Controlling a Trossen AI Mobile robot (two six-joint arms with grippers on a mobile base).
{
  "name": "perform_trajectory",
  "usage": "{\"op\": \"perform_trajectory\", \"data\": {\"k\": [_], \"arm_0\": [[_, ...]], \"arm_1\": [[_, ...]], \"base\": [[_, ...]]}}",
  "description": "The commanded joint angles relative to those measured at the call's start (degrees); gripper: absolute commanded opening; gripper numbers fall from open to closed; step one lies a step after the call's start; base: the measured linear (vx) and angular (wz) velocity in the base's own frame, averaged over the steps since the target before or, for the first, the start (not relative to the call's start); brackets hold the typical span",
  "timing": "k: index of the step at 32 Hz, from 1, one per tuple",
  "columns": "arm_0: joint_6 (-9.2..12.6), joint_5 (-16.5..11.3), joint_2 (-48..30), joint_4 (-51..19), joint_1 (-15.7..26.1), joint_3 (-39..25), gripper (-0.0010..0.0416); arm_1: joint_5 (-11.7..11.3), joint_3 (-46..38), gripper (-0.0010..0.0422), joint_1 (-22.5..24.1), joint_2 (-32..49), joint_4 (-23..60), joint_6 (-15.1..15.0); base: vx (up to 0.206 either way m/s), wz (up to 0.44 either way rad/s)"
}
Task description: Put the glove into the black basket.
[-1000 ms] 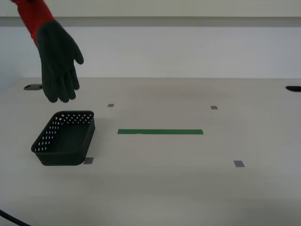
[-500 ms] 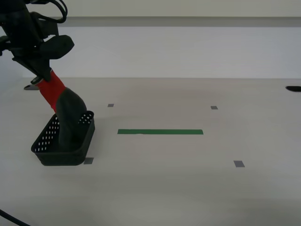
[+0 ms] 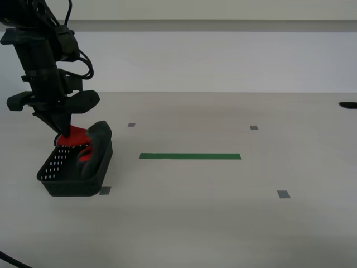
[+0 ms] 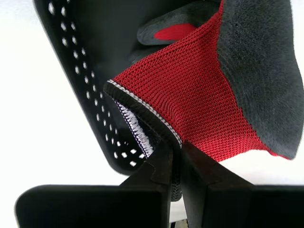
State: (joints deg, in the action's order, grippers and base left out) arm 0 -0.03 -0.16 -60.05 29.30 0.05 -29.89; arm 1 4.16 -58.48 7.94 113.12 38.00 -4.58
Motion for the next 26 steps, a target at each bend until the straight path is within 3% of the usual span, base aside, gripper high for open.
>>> {"op": "perform_trajectory", "data": {"k": [1,2,7,11,18,21,25,26], "arm_0": [[0.0,0.0,0.0,0.2,0.0,-0.1,0.0001],[0.0,0.0,0.0,0.2,0.0,-0.1,0.0001],[0.0,0.0,0.0,0.2,0.0,-0.1,0.0000],[0.0,0.0,0.0,0.2,0.0,-0.1,0.0001],[0.0,0.0,0.0,0.2,0.0,-0.1,0.0001],[0.0,0.0,0.0,0.2,0.0,-0.1,0.0001],[0.0,0.0,0.0,0.2,0.0,-0.1,0.0001],[0.0,0.0,0.0,0.2,0.0,-0.1,0.0001]], "arm_1": [[-4.1,0.1,0.0041,-0.2,0.1,2.3,0.1],[-8.3,0.1,0.0090,-0.2,0.1,3.1,0.1],[-8.2,0.1,0.0202,-0.3,0.0,4.0,0.5],[-8.2,0.1,0.0233,-0.4,-0.2,5.1,0.6],[-8.2,0.1,0.0171,-0.4,-0.3,5.2,0.5],[-8.2,0.1,0.0114,-0.4,-0.3,5.2,0.5],[-8.2,0.1,0.0000,-0.4,-0.3,5.2,0.5],[-8.2,0.1,0.0003,-0.4,-0.3,5.2,0.6]], "base": [[0.000,0.000],[0.000,0.000],[0.000,0.000],[0.000,0.000],[0.000,0.000],[0.000,0.000],[0.000,0.000],[0.000,0.000]]}}
